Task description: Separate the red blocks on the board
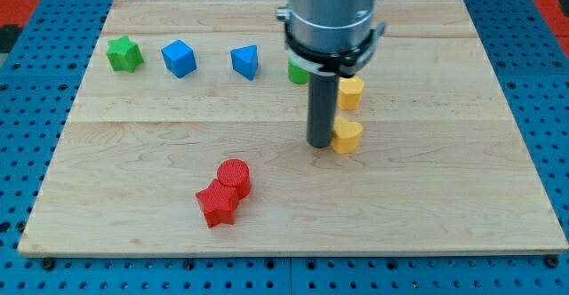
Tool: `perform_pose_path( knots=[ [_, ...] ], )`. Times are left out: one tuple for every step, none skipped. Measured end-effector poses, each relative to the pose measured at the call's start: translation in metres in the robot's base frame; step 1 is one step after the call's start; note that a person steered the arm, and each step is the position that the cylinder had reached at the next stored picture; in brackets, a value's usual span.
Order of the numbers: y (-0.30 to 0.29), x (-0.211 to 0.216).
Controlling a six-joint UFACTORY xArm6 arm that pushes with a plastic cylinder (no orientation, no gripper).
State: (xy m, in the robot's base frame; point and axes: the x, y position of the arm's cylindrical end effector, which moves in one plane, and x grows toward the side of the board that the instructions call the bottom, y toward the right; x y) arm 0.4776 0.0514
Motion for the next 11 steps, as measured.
perform_pose_path(
  knots=[
    [0.024,0.000],
    [-0.023,0.001],
    [-0.140,-0.004],
    [-0.208,0.040],
    [-0.202,0.086],
    [-0.153,0.104],
    [-0.096,0.107],
    [-0.127,0.105],
    [-0.156,0.081],
    [-0.098,0.064],
    [-0.061,0.072]
  ],
)
